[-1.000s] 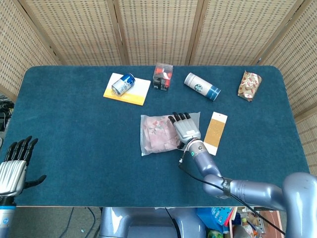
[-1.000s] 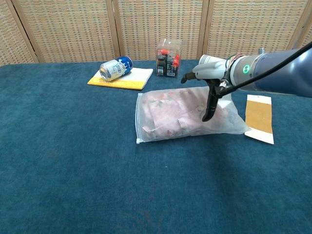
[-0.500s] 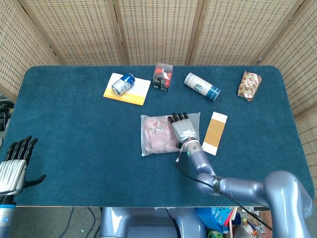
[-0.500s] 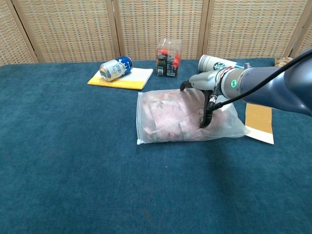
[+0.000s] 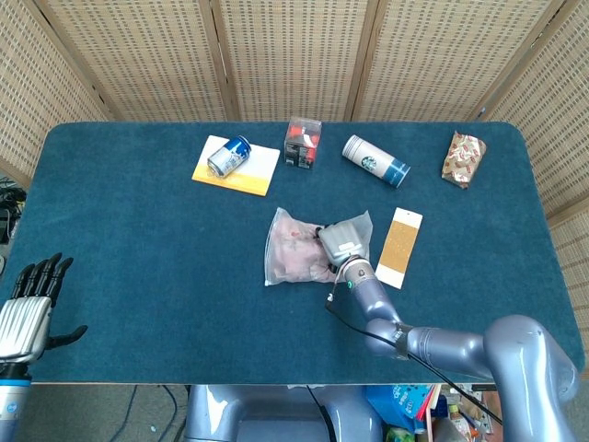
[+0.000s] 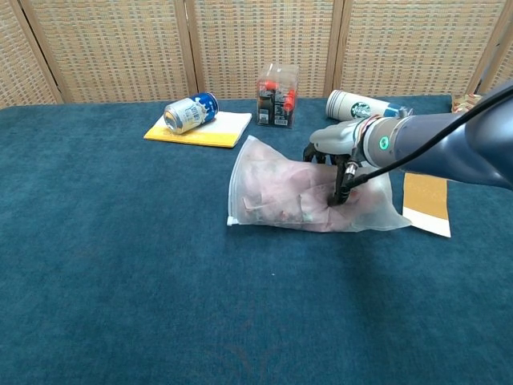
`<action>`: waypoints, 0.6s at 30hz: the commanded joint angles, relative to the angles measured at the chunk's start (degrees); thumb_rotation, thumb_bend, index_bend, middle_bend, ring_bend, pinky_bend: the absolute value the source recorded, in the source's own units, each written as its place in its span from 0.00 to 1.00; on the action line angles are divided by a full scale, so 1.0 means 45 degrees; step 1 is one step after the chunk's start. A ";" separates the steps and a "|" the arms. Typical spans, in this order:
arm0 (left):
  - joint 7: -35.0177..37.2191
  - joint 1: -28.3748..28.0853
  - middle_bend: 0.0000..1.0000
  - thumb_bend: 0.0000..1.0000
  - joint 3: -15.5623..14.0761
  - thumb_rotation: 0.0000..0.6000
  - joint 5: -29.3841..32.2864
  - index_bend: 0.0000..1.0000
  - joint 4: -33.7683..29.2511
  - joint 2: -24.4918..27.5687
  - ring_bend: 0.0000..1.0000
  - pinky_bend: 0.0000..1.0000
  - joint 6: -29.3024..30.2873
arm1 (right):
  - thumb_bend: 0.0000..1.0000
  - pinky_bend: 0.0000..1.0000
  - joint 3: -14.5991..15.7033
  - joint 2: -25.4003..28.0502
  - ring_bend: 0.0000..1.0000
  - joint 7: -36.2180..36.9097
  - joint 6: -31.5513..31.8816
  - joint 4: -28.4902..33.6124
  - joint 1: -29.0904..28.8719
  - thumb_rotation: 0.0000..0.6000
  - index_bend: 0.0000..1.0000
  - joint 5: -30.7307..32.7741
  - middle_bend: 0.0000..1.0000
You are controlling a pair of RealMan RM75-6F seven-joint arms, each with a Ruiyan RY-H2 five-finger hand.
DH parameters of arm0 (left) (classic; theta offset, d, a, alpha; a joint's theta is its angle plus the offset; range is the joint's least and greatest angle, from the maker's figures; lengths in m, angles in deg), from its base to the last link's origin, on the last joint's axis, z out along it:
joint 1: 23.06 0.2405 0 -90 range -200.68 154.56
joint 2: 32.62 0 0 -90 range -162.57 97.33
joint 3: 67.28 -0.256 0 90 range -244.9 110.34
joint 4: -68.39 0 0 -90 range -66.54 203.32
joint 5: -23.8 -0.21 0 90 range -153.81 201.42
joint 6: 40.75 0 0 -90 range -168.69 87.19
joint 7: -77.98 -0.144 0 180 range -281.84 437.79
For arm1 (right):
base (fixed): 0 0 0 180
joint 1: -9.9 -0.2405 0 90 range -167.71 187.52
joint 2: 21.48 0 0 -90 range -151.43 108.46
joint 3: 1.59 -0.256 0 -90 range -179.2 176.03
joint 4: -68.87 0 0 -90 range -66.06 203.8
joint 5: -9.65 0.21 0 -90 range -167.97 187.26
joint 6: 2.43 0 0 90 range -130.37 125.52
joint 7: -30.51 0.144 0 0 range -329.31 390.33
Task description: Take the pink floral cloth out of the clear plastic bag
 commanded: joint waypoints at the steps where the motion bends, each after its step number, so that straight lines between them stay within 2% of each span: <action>1: -0.0019 -0.0031 0.00 0.12 -0.0016 1.00 0.0011 0.00 0.0025 -0.0028 0.00 0.00 -0.0049 | 0.92 0.68 0.0081 0.0314 0.46 0.1159 0.0000 0.0317 0.0495 1.00 0.56 -0.1641 0.54; 4: -0.0049 -0.0128 0.00 0.12 -0.0032 1.00 0.0055 0.00 0.0062 -0.0085 0.00 0.00 -0.0218 | 0.99 0.68 0.0144 0.0855 0.47 0.2416 0.0002 0.0961 0.1078 1.00 0.57 -0.3509 0.55; 13: -0.0165 -0.0782 0.00 0.12 0.0367 1.00 0.0129 0.00 -0.0028 -0.0092 0.00 0.00 -0.0763 | 1.00 0.68 0.0304 0.1924 0.49 0.6087 0.0402 0.2122 0.2417 1.00 0.59 -0.8437 0.57; 18: -0.0487 -0.1539 0.00 0.11 0.0932 1.00 0.0154 0.00 -0.0341 0.0222 0.00 0.00 -0.1254 | 1.00 0.69 0.0021 0.1952 0.51 0.7438 0.0586 0.2313 0.2541 1.00 0.61 -0.9715 0.59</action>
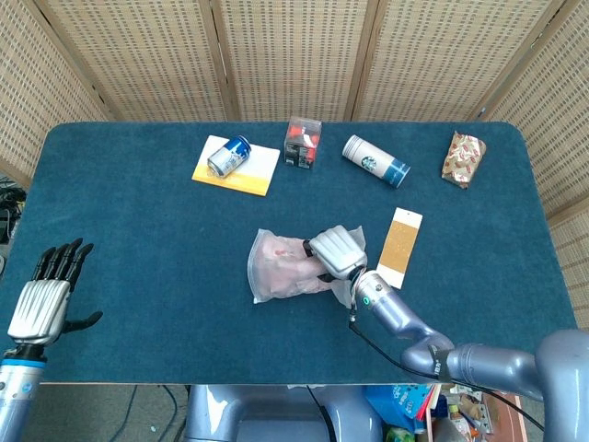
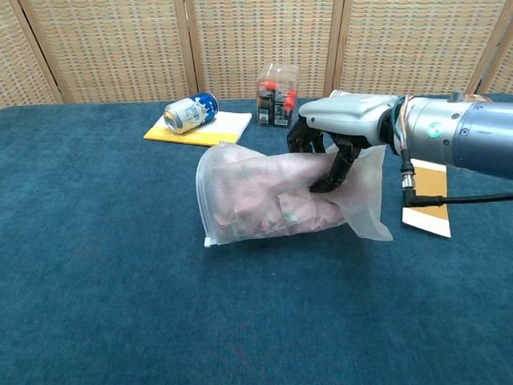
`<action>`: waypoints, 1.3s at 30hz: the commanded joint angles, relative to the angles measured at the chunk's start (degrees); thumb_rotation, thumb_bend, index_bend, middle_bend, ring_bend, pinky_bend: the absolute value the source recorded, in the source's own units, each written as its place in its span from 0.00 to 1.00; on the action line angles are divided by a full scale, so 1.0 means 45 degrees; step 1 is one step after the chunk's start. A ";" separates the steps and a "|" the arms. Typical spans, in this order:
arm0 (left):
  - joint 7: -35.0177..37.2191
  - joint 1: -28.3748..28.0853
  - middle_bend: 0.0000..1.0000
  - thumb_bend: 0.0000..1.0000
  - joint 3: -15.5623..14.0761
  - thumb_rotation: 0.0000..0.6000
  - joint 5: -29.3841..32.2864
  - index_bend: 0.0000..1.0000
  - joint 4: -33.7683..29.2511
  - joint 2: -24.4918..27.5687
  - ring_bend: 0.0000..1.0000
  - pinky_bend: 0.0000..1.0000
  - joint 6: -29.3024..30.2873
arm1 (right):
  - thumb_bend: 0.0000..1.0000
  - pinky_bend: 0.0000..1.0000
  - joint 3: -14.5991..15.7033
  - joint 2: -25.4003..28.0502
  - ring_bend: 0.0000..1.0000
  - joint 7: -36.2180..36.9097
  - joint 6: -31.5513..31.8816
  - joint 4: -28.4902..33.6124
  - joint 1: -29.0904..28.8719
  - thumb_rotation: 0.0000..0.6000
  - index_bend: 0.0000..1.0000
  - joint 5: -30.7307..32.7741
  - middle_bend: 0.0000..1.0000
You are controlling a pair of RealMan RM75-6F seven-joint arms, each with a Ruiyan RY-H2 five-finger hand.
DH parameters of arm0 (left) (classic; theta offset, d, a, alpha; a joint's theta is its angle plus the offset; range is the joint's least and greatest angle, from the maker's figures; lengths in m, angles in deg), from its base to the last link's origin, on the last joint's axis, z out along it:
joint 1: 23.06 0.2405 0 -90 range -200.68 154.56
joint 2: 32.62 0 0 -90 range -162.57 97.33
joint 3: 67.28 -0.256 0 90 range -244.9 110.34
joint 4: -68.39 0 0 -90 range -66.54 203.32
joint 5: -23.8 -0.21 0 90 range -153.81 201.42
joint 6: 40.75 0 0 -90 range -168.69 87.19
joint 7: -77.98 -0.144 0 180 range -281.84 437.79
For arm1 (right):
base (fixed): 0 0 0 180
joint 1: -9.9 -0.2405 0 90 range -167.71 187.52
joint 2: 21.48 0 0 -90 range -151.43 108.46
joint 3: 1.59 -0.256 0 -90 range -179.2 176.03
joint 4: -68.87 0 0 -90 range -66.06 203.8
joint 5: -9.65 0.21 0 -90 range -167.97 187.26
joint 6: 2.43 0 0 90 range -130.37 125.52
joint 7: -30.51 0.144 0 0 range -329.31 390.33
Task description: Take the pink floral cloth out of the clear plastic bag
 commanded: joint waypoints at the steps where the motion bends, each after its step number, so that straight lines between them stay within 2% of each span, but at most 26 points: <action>1: -0.0214 -0.0475 0.00 0.11 0.0391 1.00 0.0103 0.00 -0.0272 0.0274 0.00 0.00 -0.0383 | 1.00 0.69 -0.0255 0.0177 0.51 0.1154 0.0181 0.0359 0.0301 1.00 0.61 -0.0898 0.59; 7: 0.0383 -0.1714 0.00 0.12 0.1171 1.00 0.0376 0.00 -0.0350 0.0545 0.00 0.00 -0.1587 | 1.00 0.69 -0.1001 -0.0357 0.51 0.2176 0.0381 0.0342 0.0191 1.00 0.62 -0.0960 0.59; 12: 0.1209 -0.2638 0.00 0.12 0.1424 1.00 -0.0009 0.01 0.0093 0.0356 0.00 0.00 -0.2470 | 1.00 0.69 -0.1285 -0.0847 0.52 0.2401 0.0574 0.0002 0.0116 1.00 0.63 -0.0911 0.60; 18: 0.1746 -0.3903 0.00 0.11 0.1731 1.00 -0.0223 0.18 0.0475 -0.0482 0.00 0.00 -0.3377 | 1.00 0.69 -0.1570 -0.1279 0.52 0.2532 0.0623 -0.0167 0.0033 1.00 0.63 -0.0637 0.60; 22: 0.1235 -0.4328 0.00 0.12 0.1817 1.00 0.0235 0.27 0.0395 -0.0785 0.00 0.00 -0.3692 | 1.00 0.69 -0.1775 -0.1327 0.52 0.2712 0.0577 -0.0106 0.0042 1.00 0.63 -0.0354 0.60; 28: 0.0459 -0.4662 0.00 0.12 0.1885 1.00 0.1171 0.28 0.0260 -0.1111 0.00 0.00 -0.3761 | 1.00 0.69 -0.1991 -0.1190 0.52 0.3025 0.0588 -0.0040 0.0137 1.00 0.63 -0.0193 0.60; 39: 0.0910 -0.5348 0.00 0.12 0.2042 1.00 0.1898 0.30 0.0795 -0.1883 0.00 0.00 -0.4053 | 1.00 0.69 -0.1980 -0.1431 0.52 0.3554 0.0871 -0.0133 0.0272 1.00 0.64 -0.0704 0.61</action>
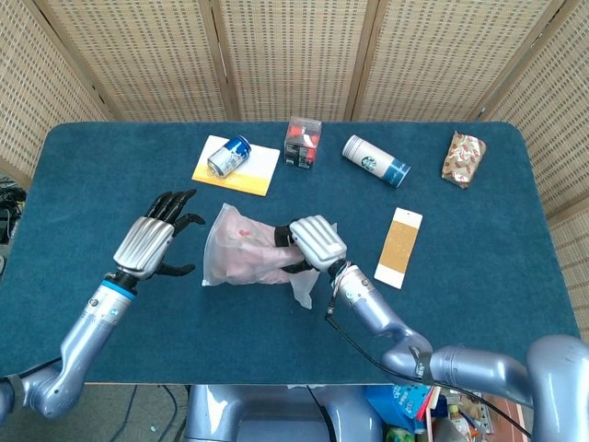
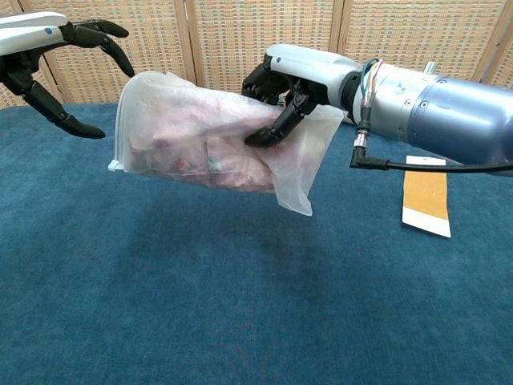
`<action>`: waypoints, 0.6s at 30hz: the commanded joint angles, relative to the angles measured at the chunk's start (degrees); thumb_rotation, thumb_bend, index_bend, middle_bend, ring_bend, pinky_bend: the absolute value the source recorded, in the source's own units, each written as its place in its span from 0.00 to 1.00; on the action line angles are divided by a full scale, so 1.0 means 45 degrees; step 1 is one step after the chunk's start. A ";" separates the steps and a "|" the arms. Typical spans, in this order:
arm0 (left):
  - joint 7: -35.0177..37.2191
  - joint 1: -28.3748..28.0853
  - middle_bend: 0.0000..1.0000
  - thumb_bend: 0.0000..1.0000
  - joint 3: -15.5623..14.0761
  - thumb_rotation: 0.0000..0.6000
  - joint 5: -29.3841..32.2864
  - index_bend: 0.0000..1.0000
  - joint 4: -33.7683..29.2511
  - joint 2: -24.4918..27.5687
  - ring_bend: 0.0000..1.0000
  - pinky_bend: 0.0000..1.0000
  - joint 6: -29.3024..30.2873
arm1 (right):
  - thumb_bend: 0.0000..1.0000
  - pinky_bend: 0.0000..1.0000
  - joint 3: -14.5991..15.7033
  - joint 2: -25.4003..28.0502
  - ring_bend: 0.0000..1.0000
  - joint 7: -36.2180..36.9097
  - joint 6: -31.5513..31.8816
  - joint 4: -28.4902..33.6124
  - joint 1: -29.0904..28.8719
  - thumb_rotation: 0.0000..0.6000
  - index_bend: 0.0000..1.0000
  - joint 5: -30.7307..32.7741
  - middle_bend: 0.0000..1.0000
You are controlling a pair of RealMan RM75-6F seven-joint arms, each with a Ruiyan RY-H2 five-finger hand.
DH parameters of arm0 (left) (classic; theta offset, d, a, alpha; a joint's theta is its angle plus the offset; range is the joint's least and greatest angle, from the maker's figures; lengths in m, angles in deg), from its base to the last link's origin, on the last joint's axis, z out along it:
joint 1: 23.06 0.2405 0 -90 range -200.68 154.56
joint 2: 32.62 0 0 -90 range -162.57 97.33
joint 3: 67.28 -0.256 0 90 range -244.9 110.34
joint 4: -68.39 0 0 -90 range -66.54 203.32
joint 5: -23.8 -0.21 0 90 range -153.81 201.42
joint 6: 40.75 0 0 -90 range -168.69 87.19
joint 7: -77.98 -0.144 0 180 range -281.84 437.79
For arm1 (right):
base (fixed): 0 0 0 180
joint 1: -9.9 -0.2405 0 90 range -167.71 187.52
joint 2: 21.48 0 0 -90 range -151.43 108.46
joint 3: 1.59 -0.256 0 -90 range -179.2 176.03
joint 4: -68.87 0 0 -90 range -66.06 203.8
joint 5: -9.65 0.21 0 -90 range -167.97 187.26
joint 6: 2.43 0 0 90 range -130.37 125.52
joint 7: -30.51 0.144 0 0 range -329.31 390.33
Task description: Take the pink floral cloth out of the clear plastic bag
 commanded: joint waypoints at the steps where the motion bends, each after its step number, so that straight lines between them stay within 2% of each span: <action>1: 0.0057 -0.0256 0.00 0.12 0.0033 1.00 0.0237 0.30 0.0129 -0.0255 0.00 0.00 -0.0213 | 1.00 0.69 -0.0025 -0.0130 0.52 0.0115 0.0110 -0.0065 0.0012 1.00 0.64 -0.0127 0.61; 18: -0.0782 -0.1054 0.00 0.12 -0.0052 1.00 0.1034 0.32 0.0474 -0.1379 0.00 0.00 -0.0162 | 1.00 0.69 -0.0218 -0.0424 0.52 0.0402 0.0132 -0.0095 0.0009 1.00 0.64 -0.0097 0.61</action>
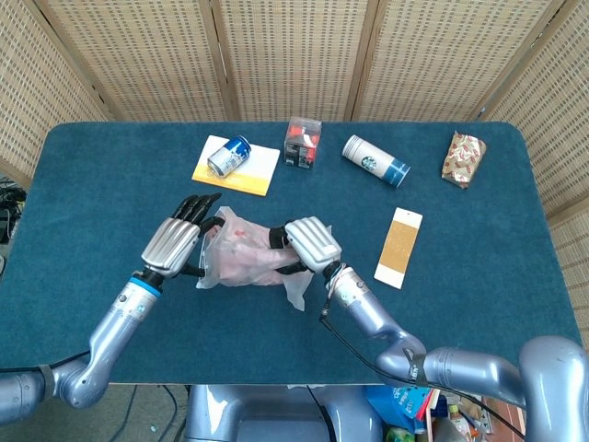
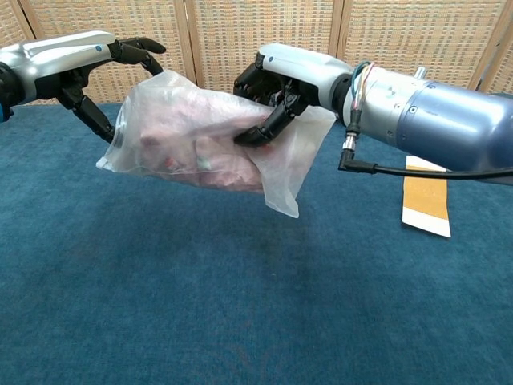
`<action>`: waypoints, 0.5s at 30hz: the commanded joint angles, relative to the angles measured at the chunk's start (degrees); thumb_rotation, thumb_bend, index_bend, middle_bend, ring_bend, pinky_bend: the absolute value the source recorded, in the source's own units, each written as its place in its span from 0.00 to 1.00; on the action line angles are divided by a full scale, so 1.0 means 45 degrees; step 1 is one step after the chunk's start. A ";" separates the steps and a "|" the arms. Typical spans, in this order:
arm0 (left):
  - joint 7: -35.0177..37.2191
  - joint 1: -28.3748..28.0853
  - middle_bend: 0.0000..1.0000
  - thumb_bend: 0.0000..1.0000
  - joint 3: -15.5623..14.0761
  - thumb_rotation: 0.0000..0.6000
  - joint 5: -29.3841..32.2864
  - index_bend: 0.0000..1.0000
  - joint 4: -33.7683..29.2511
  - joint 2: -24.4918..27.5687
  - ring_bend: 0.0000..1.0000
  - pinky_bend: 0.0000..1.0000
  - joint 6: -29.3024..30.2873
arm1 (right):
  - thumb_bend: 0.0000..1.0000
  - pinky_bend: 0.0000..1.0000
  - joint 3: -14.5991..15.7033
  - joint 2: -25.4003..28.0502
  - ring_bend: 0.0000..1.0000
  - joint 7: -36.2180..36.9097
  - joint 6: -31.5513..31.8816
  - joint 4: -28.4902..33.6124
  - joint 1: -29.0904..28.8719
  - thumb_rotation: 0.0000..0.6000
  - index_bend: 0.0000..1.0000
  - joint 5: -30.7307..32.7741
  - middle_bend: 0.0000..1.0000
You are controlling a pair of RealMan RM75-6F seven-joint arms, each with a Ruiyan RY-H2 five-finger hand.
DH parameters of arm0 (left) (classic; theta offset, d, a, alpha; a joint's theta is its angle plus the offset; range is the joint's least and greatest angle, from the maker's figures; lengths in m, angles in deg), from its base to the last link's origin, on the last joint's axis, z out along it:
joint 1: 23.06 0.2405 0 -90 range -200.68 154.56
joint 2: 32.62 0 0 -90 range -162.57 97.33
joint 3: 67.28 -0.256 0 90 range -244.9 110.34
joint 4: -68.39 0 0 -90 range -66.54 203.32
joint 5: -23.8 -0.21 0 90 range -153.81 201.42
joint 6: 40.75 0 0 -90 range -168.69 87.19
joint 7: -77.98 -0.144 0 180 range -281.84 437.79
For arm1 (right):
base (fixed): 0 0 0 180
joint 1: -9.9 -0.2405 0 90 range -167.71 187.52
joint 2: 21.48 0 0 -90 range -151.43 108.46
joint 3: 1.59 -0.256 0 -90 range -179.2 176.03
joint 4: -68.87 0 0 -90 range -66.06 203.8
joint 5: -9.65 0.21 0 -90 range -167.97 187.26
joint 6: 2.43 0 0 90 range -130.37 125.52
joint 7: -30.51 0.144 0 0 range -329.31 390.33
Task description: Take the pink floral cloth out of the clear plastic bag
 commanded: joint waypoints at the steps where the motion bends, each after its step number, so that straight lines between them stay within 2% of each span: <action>1: -0.0096 -0.0070 0.00 0.12 -0.0054 1.00 0.0079 0.32 0.0070 -0.0142 0.00 0.00 0.0053 | 1.00 0.69 -0.0077 -0.0014 0.52 0.0153 -0.0018 0.0087 0.0019 1.00 0.64 0.0046 0.61; 15: -0.1399 -0.0532 0.00 0.12 -0.0101 1.00 0.1061 0.32 0.0495 -0.1374 0.00 0.00 0.0526 | 1.00 0.69 -0.0281 -0.0155 0.52 -0.0153 -0.0035 0.0366 -0.0069 1.00 0.64 0.0557 0.61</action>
